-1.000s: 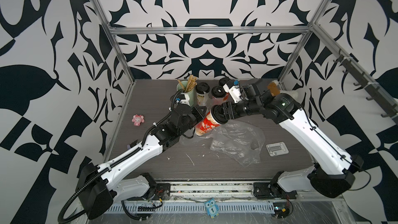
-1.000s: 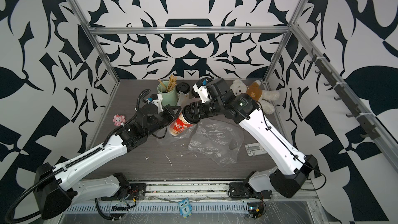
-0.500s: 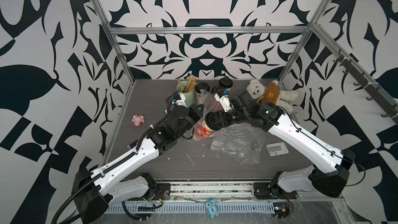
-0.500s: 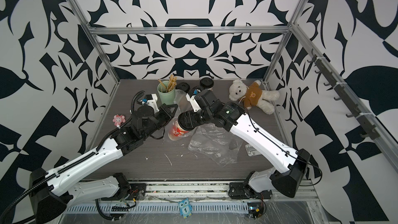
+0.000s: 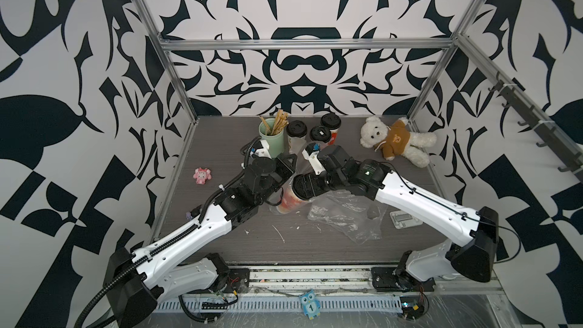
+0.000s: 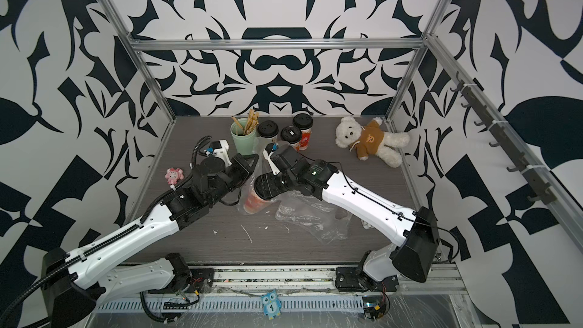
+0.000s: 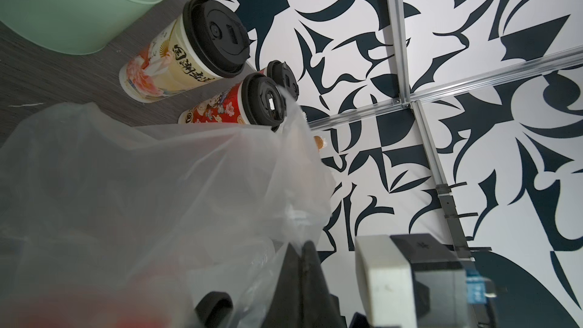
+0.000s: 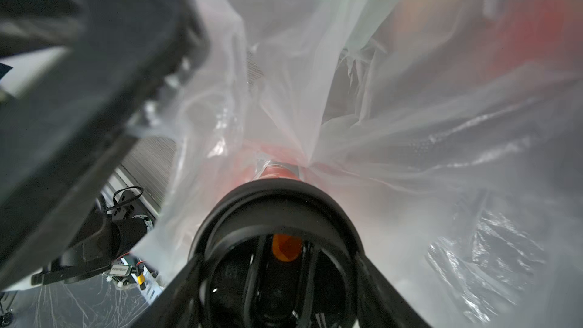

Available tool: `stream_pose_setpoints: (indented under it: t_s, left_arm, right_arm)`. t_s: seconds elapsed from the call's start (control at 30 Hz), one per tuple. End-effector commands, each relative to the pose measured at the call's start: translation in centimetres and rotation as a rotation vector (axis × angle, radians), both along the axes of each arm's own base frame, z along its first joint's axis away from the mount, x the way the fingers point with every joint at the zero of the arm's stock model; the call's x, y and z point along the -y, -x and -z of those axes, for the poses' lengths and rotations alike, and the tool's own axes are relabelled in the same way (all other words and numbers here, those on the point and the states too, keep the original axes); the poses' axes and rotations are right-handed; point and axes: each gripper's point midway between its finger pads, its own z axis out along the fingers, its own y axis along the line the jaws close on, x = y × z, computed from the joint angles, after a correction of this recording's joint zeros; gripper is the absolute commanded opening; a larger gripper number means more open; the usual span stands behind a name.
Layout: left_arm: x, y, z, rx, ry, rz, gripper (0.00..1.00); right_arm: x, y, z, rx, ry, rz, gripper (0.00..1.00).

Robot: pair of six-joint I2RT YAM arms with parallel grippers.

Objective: Pack milk tea into plastic carrier bags
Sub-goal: Place the milk tea cup in the plastic carrier bag.

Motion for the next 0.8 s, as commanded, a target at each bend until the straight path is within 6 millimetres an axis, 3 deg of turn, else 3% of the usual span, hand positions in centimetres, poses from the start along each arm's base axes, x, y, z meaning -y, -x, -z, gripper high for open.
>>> stream_pose_setpoints:
  t_s: [0.0,0.43,0.77]
  left_arm:
    - [-1.0,0.1,-1.1,0.019,0.047,-0.043,0.0]
    - [-2.7,0.4,-1.3,0.021,0.056,-0.1,0.0]
    - [-5.1,0.9,-0.4,0.031,0.032,-0.174,0.0]
  right_arm:
    - [-1.2,-1.2,-1.9,0.075,-0.091,0.053,0.37]
    - [-1.2,-1.2,1.3,0.103,-0.047,0.097,0.36]
    - [1.2,0.7,1.0,0.022,0.252,-0.038,0.37]
